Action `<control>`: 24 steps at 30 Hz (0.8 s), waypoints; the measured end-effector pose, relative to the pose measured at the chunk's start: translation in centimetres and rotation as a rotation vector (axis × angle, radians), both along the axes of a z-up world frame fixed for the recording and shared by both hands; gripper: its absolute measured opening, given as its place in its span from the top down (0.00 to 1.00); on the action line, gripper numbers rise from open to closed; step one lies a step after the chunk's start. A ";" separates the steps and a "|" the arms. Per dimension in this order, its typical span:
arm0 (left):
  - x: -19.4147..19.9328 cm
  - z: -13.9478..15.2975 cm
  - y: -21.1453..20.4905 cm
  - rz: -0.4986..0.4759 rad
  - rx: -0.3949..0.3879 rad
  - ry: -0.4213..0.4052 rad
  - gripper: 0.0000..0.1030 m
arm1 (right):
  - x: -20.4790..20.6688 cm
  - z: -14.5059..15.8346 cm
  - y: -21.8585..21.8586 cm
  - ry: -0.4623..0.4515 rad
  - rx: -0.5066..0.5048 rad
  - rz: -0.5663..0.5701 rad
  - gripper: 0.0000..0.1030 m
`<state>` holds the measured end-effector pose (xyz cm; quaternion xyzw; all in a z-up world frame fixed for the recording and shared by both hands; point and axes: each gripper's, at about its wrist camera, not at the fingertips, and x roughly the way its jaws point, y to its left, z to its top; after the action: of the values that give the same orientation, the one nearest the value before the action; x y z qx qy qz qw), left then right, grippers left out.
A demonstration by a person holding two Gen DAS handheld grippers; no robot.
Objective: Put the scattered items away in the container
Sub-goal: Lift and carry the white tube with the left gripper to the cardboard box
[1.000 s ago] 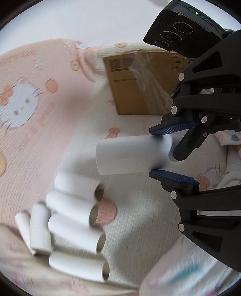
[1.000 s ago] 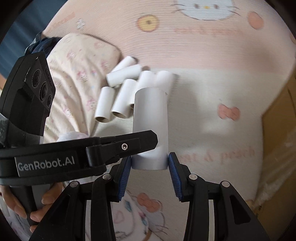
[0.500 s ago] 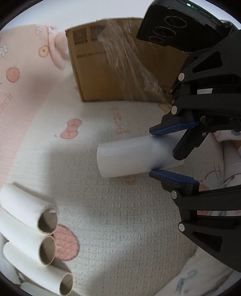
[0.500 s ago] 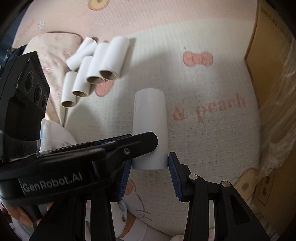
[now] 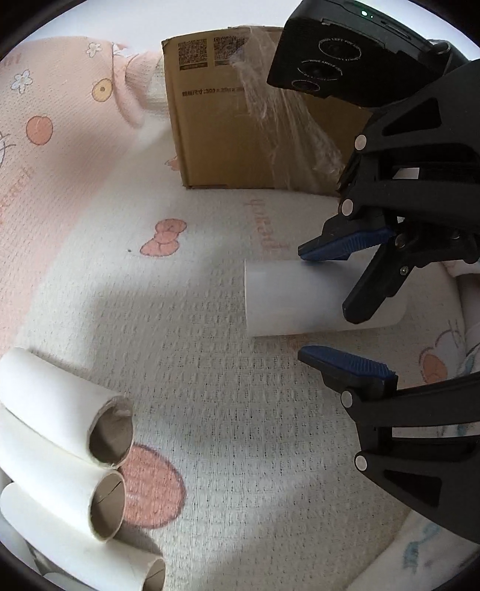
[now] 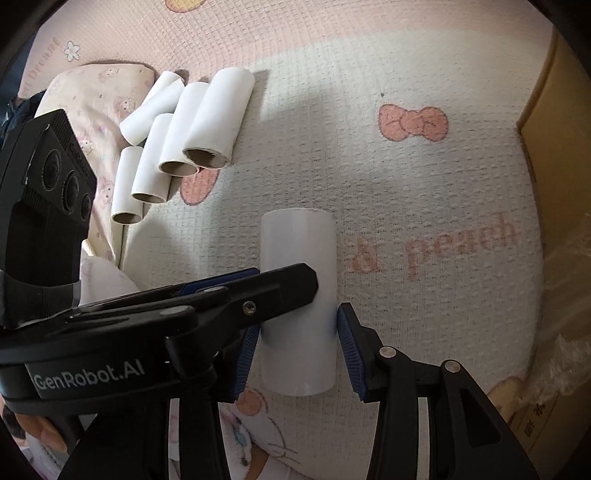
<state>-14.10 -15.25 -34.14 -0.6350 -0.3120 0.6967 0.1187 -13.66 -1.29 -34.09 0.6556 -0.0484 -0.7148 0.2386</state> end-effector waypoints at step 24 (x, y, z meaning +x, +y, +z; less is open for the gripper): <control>3.0 17.2 5.8 -0.097 -0.125 0.359 0.55 | 4.6 15.3 4.6 0.365 -0.017 0.015 0.60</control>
<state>-11.05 -9.49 -16.89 -0.5210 -0.2109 0.8102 0.1663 -9.05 3.35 -18.81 0.5134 -0.0056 -0.8196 0.2541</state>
